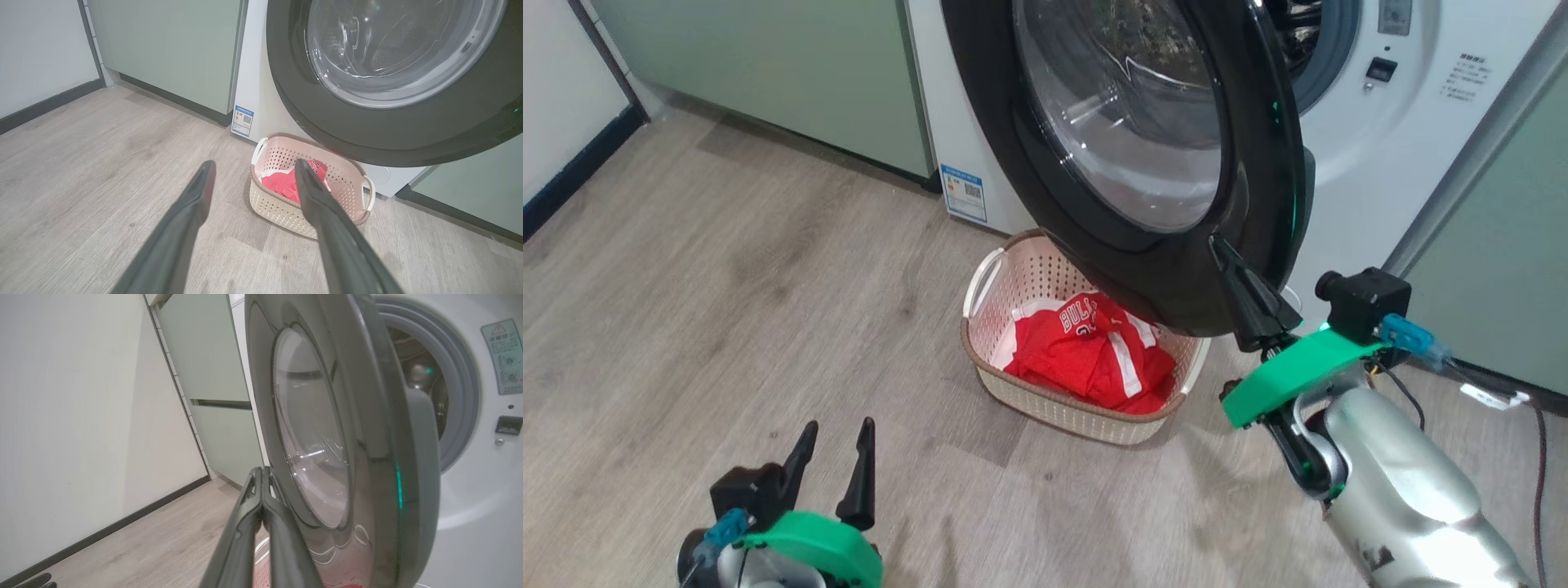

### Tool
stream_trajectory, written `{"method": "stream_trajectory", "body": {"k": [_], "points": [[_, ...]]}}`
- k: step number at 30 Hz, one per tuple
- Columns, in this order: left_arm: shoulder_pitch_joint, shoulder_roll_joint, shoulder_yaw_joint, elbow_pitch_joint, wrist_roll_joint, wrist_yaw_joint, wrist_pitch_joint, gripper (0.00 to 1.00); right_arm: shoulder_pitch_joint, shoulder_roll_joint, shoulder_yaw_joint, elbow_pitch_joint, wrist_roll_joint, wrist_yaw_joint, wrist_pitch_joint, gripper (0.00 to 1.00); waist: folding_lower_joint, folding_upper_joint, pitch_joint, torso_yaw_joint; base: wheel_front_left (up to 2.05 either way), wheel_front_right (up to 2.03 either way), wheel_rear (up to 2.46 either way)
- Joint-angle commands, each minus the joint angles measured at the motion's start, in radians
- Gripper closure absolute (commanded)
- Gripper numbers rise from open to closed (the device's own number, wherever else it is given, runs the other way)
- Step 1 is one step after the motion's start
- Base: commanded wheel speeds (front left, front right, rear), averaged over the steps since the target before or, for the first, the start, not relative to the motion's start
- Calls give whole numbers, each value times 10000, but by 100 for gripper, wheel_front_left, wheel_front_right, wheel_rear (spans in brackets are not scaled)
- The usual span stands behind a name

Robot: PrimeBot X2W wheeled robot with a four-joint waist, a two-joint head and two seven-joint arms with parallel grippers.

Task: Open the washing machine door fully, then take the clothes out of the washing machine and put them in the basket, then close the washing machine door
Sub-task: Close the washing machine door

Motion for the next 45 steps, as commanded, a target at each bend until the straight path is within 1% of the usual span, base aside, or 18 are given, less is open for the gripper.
{"method": "stream_trajectory", "body": {"k": [1, 4, 10, 20, 25, 26, 27, 30, 35, 39, 45], "points": [[-467, -10, 264, -327, -68, -61, -66, 0, -520, 137, 49, -20, 103, 65, -53, 100, 0, 0, 135, -21, 0, 0, 0], [-551, -15, 138, -351, -203, -61, -66, 0, -852, 171, 36, 584, 276, 65, -53, 100, 0, 0, 417, -84, 0, 0, 0], [-822, -18, -180, -434, -537, -61, -66, 0, -1656, 144, -180, 1406, 478, 65, -53, 100, 0, 0, 973, -225, 0, 0, 0], [-1228, -19, -467, -594, -846, -61, -66, 0, -2885, 40, -1323, 2249, 528, 65, -53, 100, 0, 0, 1865, -377, 0, 0, 0], [-1461, -19, -659, -703, -1027, -61, -66, 0, -3994, -261, -1440, 2976, 572, 65, -53, 100, 0, 0, 2405, -340, 0, 0, 0], [-1461, -19, -659, -703, -1027, -61, -66, 0, -3994, -261, -1440, 2976, 572, 65, -53, 100, 0, 0, 2405, -340, 0, 0, 0], [-1554, -19, -755, -732, -1087, -61, -66, 0, -4514, -392, -1428, 3280, 638, 65, -53, 100, 0, 0, 2615, -323, 0, 0, 0], [-1695, -20, -869, -761, -1179, -60, -66, 0, -5298, -589, -1322, 3757, 772, 65, -53, 100, 0, 0, 2898, -277, 0, 0, 0], [-1884, -20, -1071, -789, -1331, -13, -66, 0, -6520, -890, -1150, 4626, 1288, 65, -53, 100, 0, 0, 3240, -172, 0, 0, 0], [-1977, -20, -1186, -811, -1428, 35, -67, 0, -7359, -1126, -969, 5058, 1698, 65, -53, 100, 0, 0, 3433, -106, 0, 0, 0], [-2070, -20, -1322, -782, -1545, 84, -67, 0, -8212, -1443, -1251, 5527, 2220, 65, -53, 100, 0, 0, 3580, 7, 0, 0, 0]]}}
